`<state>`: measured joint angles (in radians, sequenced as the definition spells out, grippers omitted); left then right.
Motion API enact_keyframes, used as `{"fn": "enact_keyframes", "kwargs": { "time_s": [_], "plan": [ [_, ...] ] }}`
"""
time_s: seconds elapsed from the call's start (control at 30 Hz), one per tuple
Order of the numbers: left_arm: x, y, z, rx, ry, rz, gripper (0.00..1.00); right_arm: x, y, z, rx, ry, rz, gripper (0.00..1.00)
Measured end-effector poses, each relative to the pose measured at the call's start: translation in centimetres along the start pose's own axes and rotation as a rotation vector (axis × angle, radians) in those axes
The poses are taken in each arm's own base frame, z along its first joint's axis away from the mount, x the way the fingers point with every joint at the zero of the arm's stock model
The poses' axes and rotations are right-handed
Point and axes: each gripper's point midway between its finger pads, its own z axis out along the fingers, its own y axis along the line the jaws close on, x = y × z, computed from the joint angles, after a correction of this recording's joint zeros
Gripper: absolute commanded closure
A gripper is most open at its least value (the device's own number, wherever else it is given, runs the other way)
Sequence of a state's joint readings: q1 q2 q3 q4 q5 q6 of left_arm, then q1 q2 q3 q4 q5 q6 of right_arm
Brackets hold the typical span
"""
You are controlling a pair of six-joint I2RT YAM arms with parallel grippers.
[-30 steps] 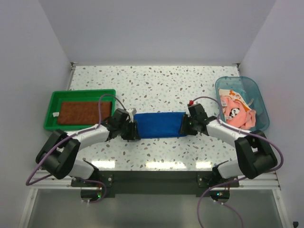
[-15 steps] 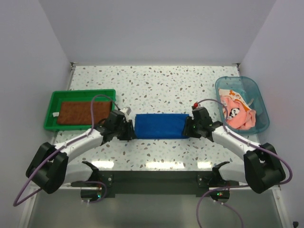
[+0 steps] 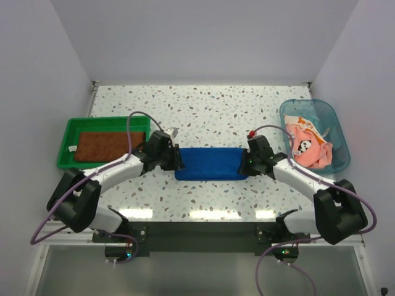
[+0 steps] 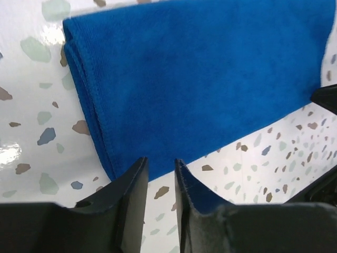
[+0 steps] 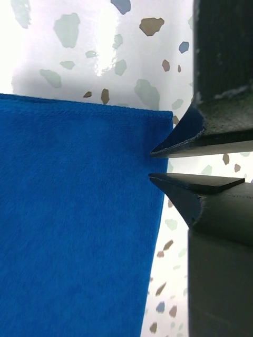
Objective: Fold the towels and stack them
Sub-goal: Smooth out wrinkles on the folded towel
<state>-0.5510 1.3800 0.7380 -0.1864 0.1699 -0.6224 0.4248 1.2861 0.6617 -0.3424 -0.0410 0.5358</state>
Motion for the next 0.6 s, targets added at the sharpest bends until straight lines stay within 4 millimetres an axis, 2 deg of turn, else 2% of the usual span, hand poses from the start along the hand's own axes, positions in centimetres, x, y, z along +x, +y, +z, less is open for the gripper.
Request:
{"fn": "enact_keyframes", "kwargs": {
  "time_s": [0.17,0.27,0.33,0.43,0.47,0.53,0.57,0.6],
  "plan": [
    [2.6,1.8,1.5,-0.044,0.071,-0.030,0.76,2.3,-1.8,1.2,0.050,0.065,0.028,0.78],
    [4.5,3.0,1.7,-0.069,0.109,-0.054,0.77,1.9,-2.5,1.3,0.066,0.059,0.063,0.78],
    [4.6,2.9,1.6,-0.060,0.105,-0.067,0.73,1.7,-2.8,1.2,0.074,0.055,0.070,0.75],
    [4.0,2.6,0.9,-0.058,0.081,-0.061,0.62,1.3,-3.1,0.8,0.098,0.052,0.044,0.69],
    [3.7,2.5,0.5,-0.063,0.072,-0.058,0.52,1.1,-3.1,0.6,0.104,0.050,0.029,0.66],
    [2.4,2.0,-0.3,-0.075,0.046,-0.050,0.42,0.5,-2.5,-0.1,0.110,0.046,-0.023,0.61],
    [1.3,1.6,-0.7,-0.077,0.020,-0.042,0.29,-0.2,-1.7,-0.6,0.102,0.035,-0.055,0.58],
    [0.1,1.1,-1.2,-0.077,-0.009,-0.031,0.22,-0.8,-0.9,-0.9,0.093,0.019,-0.085,0.51]
  ]
}}
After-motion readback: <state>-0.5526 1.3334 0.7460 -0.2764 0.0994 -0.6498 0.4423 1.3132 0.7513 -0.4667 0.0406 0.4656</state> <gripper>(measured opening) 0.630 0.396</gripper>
